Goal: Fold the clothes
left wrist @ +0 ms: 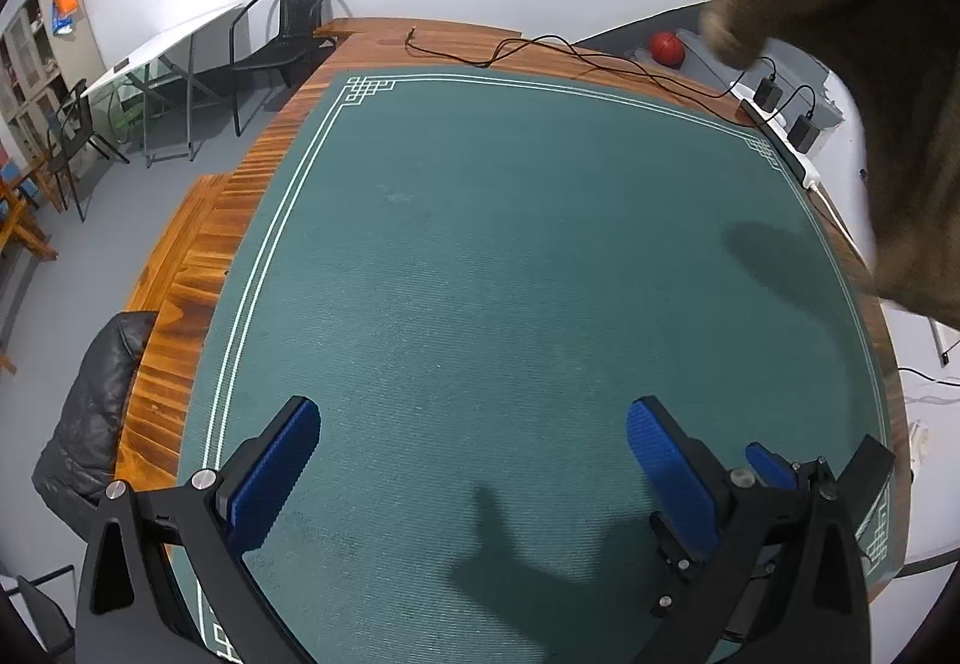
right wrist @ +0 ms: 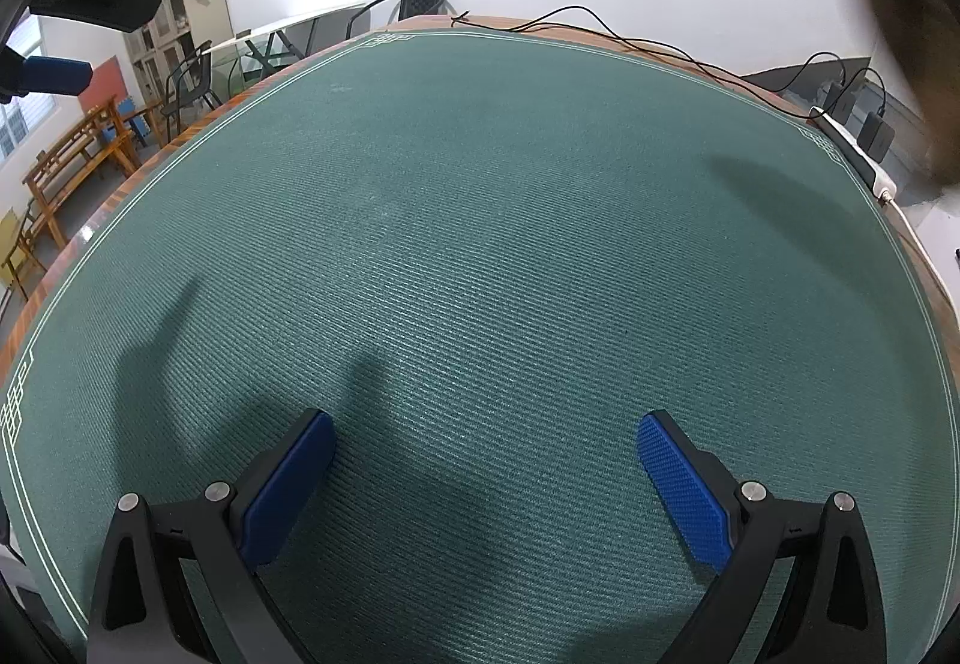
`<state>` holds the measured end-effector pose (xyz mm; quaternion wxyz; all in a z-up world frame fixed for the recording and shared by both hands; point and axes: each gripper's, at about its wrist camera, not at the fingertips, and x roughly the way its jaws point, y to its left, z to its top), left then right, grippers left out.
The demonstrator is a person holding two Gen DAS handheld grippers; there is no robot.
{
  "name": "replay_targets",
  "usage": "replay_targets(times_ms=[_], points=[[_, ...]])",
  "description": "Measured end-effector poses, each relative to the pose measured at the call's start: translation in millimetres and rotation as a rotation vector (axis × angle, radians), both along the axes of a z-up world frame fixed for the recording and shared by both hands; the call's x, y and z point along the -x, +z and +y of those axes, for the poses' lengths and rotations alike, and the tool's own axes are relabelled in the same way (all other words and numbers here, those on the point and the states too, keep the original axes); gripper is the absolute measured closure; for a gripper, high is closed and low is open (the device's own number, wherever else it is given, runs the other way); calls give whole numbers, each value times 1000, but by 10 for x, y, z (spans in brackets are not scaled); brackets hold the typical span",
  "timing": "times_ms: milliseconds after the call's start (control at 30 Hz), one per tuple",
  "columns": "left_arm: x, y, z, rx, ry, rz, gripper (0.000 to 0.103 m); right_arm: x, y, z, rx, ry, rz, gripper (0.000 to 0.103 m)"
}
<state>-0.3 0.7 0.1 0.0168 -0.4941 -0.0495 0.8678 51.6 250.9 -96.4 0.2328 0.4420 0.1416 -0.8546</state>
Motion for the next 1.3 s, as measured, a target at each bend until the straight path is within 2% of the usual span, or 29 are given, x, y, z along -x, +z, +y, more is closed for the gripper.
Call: replay_targets(times_ms=[467, 633, 900, 1067, 1300], points=[[52, -42, 192, 16, -51, -2, 0, -13, 9, 69, 20, 1, 13, 1], [92, -3, 442, 43, -107, -9, 0, -49, 37, 132, 20, 2, 13, 1], [105, 62, 736, 22, -194, -7, 0, -122, 97, 219, 18, 1, 13, 1], [59, 98, 838, 43, -233, 3, 0, -65, 106, 248, 22, 2, 8, 0], [127, 86, 869, 25, -262, -5, 0, -119, 172, 394, 1, -28, -37, 0]])
